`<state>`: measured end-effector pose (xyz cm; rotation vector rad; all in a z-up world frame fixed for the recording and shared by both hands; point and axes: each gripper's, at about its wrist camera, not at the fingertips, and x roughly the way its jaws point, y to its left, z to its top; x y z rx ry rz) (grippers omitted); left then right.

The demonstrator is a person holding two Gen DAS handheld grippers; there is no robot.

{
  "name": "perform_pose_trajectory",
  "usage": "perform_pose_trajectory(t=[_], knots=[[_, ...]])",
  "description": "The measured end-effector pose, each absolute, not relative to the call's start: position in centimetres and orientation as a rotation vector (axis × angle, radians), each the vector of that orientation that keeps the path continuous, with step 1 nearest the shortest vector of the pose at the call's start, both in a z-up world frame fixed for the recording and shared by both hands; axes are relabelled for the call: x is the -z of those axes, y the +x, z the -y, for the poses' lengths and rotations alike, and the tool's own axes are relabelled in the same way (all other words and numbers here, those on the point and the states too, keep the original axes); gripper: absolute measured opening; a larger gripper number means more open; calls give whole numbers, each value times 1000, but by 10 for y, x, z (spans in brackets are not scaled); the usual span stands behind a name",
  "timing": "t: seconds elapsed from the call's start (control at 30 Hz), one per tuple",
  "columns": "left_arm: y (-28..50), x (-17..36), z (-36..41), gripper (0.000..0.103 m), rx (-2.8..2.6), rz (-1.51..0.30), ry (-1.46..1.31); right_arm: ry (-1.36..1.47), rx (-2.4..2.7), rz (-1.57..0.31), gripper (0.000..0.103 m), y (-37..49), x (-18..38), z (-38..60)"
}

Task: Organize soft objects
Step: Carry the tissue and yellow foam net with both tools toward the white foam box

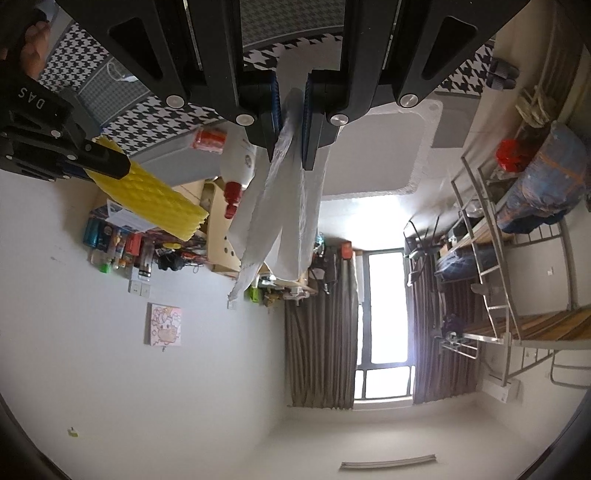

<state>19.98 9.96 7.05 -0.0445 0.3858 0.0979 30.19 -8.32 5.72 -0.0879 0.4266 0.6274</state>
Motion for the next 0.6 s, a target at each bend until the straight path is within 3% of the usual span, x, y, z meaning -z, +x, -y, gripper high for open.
perform_pose_trajectory(t=[0.6], knots=[[223,-73,-130,11,-209,-406,-55,-127,-682,-447,21,325,-63,47]])
